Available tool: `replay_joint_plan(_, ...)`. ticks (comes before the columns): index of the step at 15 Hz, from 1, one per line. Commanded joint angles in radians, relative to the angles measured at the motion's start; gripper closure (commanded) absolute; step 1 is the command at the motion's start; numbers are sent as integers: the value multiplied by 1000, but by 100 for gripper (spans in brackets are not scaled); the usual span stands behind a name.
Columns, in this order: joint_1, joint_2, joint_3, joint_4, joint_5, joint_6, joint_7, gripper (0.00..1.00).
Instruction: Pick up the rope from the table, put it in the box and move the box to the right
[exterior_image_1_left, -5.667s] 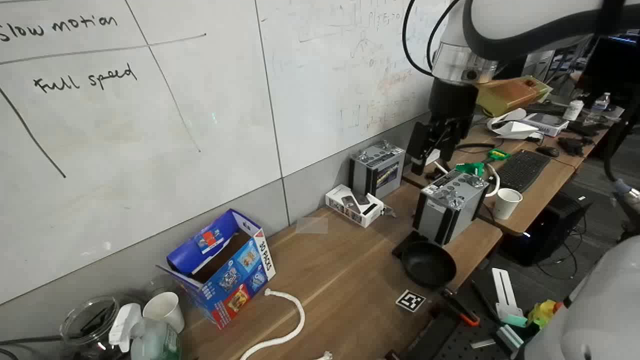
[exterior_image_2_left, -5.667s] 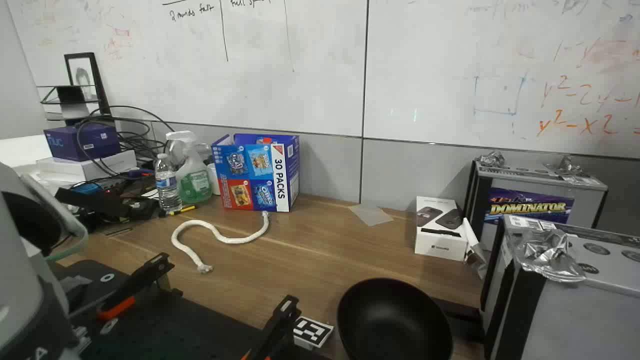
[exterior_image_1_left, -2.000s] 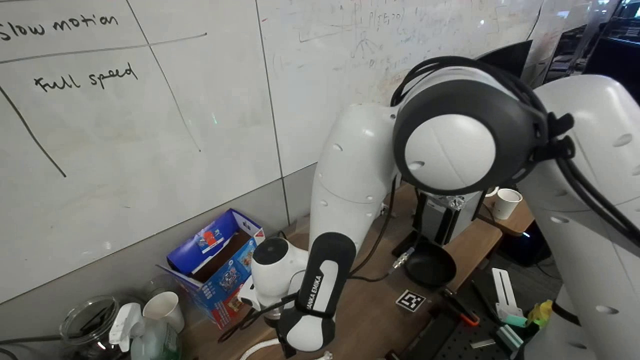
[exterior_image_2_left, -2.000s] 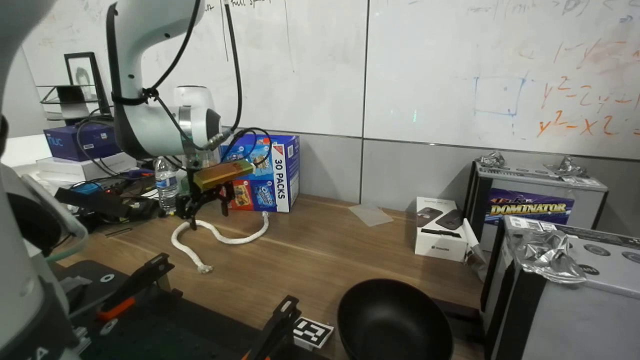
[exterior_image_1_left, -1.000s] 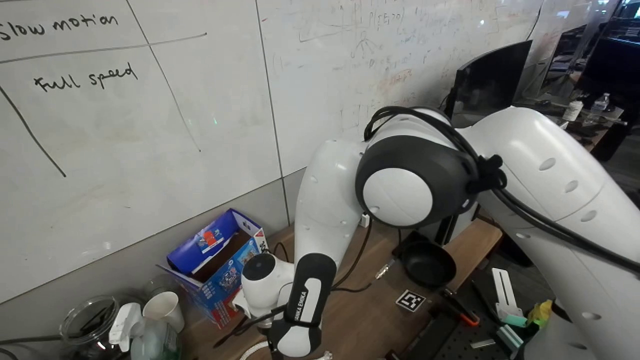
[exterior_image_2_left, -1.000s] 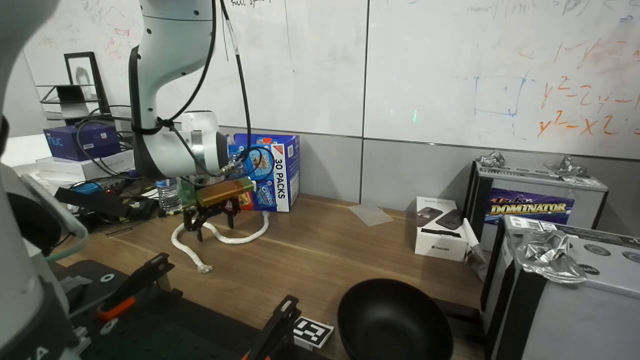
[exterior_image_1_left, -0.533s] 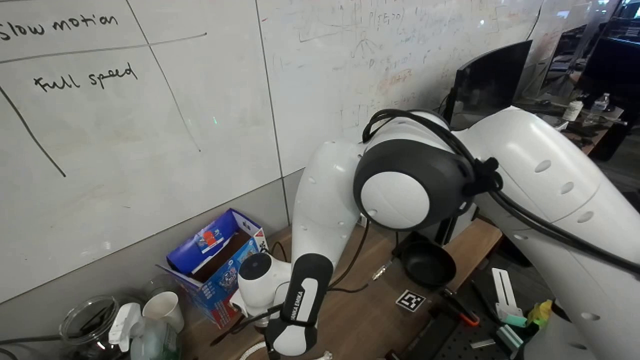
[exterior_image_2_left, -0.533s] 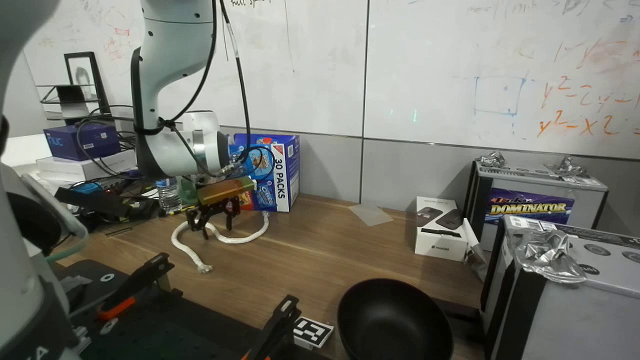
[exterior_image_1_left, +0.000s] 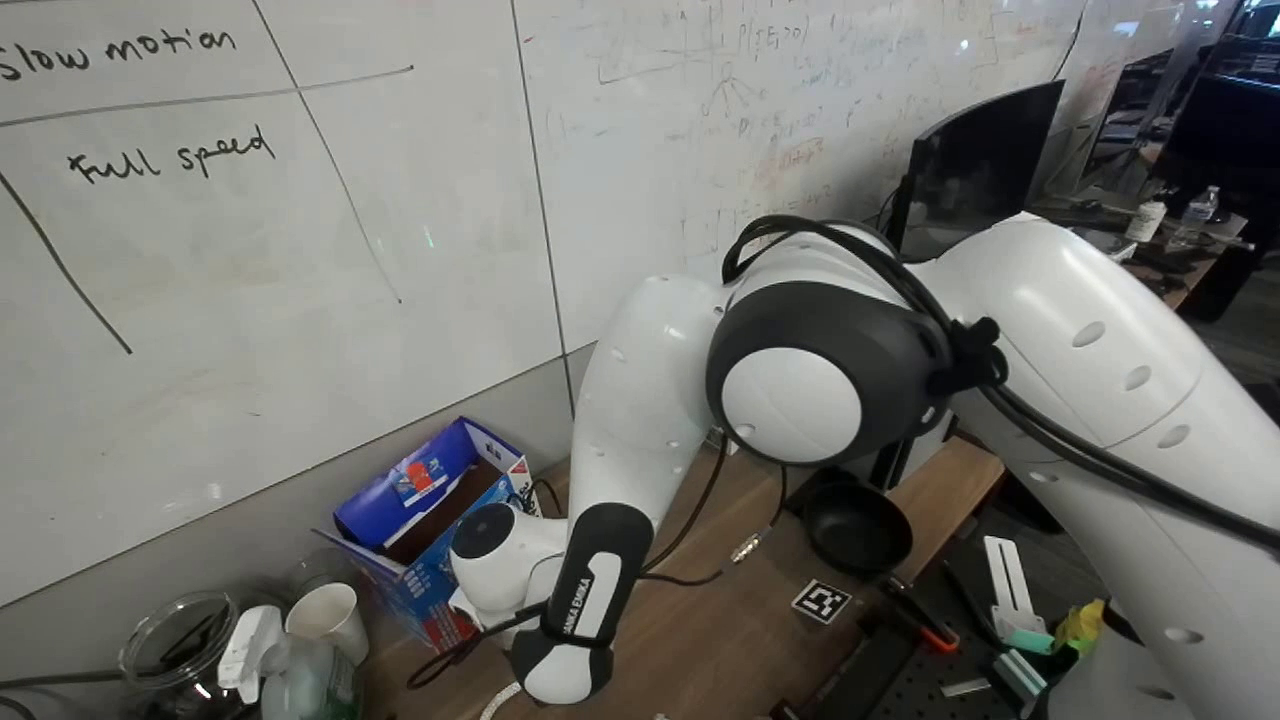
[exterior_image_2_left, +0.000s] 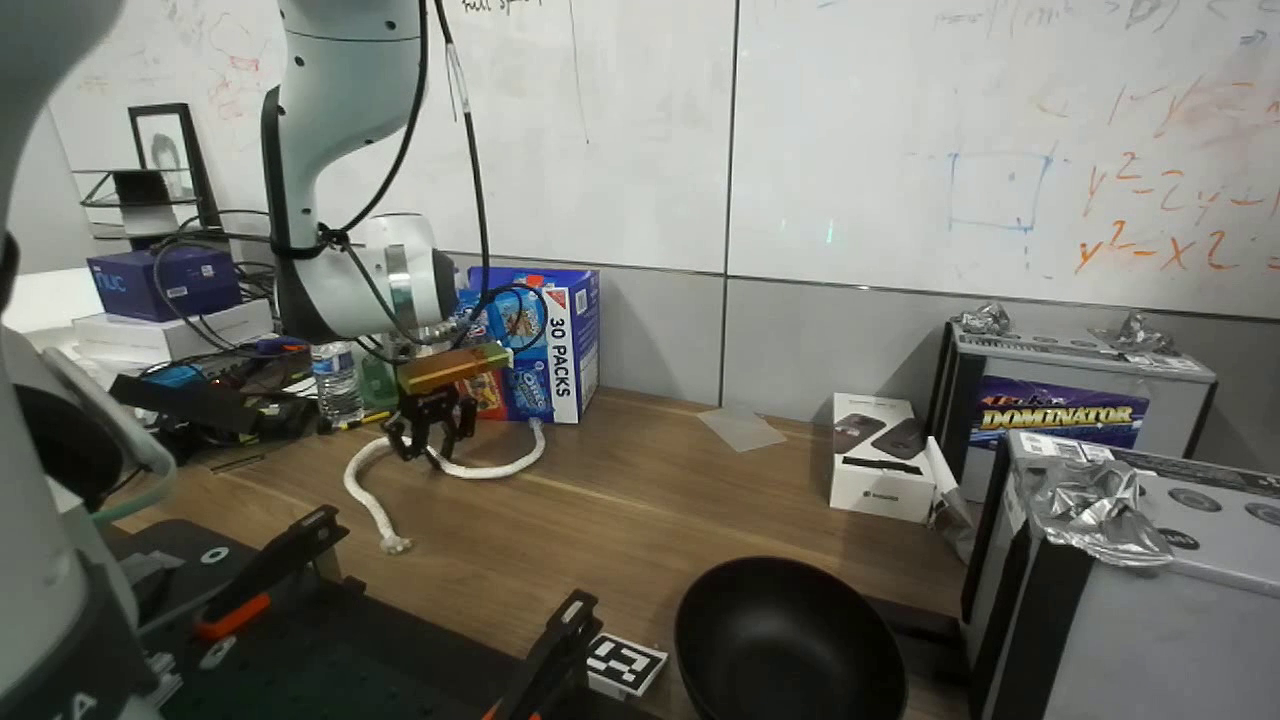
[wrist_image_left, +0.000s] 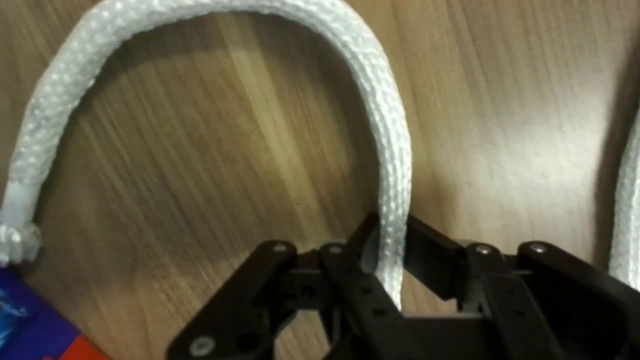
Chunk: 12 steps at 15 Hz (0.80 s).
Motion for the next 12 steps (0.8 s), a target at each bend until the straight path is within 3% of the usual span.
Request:
replay_joint_plan(1,-9,-50,11,47,-18,-185,1,96)
replay_joint_plan(5,-32,-187,27,70,-4,-387,6,96)
replay_joint_plan(12,-106,-453,32,114,71,-563,123,96)
